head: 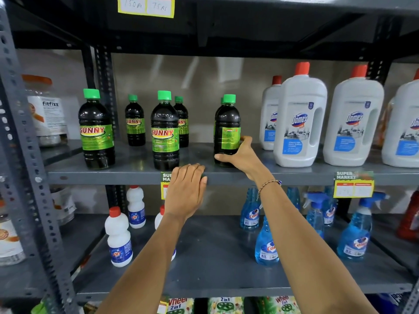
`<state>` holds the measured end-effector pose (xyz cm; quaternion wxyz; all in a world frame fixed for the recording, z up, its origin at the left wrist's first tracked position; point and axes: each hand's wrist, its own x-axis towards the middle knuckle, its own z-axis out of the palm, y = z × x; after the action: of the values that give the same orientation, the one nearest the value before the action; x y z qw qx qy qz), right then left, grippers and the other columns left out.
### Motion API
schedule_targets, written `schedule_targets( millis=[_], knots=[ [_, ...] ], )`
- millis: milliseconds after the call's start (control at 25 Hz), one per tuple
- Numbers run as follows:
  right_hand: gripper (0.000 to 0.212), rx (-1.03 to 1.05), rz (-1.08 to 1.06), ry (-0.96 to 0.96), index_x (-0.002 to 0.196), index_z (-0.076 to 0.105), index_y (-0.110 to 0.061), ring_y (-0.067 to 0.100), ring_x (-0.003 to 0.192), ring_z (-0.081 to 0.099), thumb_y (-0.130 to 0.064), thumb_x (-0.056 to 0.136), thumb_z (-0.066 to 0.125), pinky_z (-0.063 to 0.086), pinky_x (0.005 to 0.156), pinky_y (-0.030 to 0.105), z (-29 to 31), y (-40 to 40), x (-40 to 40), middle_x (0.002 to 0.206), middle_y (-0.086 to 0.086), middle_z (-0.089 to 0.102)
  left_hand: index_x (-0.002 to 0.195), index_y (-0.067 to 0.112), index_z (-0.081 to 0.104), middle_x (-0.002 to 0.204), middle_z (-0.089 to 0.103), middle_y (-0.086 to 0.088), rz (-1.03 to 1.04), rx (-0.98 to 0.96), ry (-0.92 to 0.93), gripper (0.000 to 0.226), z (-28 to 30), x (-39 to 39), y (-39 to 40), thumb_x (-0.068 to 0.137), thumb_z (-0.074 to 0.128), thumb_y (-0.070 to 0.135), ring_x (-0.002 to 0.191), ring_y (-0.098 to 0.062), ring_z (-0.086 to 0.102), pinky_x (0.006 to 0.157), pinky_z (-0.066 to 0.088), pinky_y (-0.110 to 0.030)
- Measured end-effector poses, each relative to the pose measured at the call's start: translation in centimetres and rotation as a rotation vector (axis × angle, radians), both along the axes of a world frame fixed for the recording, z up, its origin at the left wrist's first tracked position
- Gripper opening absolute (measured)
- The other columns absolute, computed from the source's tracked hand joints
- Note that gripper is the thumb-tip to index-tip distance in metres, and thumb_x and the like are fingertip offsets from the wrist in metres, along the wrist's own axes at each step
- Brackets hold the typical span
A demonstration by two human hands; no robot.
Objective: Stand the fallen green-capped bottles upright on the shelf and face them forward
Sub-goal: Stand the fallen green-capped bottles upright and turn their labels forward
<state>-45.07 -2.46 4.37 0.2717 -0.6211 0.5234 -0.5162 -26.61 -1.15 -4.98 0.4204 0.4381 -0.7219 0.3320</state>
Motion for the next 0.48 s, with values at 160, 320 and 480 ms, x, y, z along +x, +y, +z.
schedule_targets(
  millis=[160, 320, 480],
  knots=[
    [0.087, 0.055, 0.054, -0.089, 0.134, 0.023, -0.013, 0.011, 0.103, 0.052, -0.006, 0.068, 0.081, 0.04, 0.08, 0.02, 0.28, 0.07, -0.29, 0.113, -0.004, 0.051, 0.117, 0.009, 0.059, 0.114, 0.066, -0.007, -0.009, -0.004, 0.004, 0.035, 0.1, -0.01, 0.11, 0.099, 0.038, 0.03, 0.102, -0.027, 0.06, 0.095, 0.034, -0.037],
    [0.094, 0.027, 0.047, -0.036, 0.134, 0.025, -0.013, 0.01, 0.105, 0.051, -0.016, 0.064, 0.087, 0.041, 0.088, 0.025, 0.17, 0.19, 0.02, 0.114, -0.007, 0.049, 0.117, 0.009, 0.059, 0.113, 0.066, -0.007, -0.01, -0.014, 0.006, 0.035, 0.03, -0.04, 0.1, 0.099, 0.037, 0.03, 0.101, -0.027, 0.059, 0.095, 0.033, -0.037],
    [0.08, 0.064, 0.089, -0.099, 0.129, 0.033, -0.008, 0.019, 0.113, 0.056, -0.003, 0.066, 0.081, 0.045, 0.087, 0.025, 0.26, 0.19, -0.39, 0.113, 0.001, 0.056, 0.116, 0.009, 0.059, 0.113, 0.065, -0.008, -0.027, -0.021, 0.01, 0.036, -0.08, -0.01, -0.01, 0.099, 0.036, 0.03, 0.1, -0.027, 0.059, 0.095, 0.032, -0.036]
  ],
)
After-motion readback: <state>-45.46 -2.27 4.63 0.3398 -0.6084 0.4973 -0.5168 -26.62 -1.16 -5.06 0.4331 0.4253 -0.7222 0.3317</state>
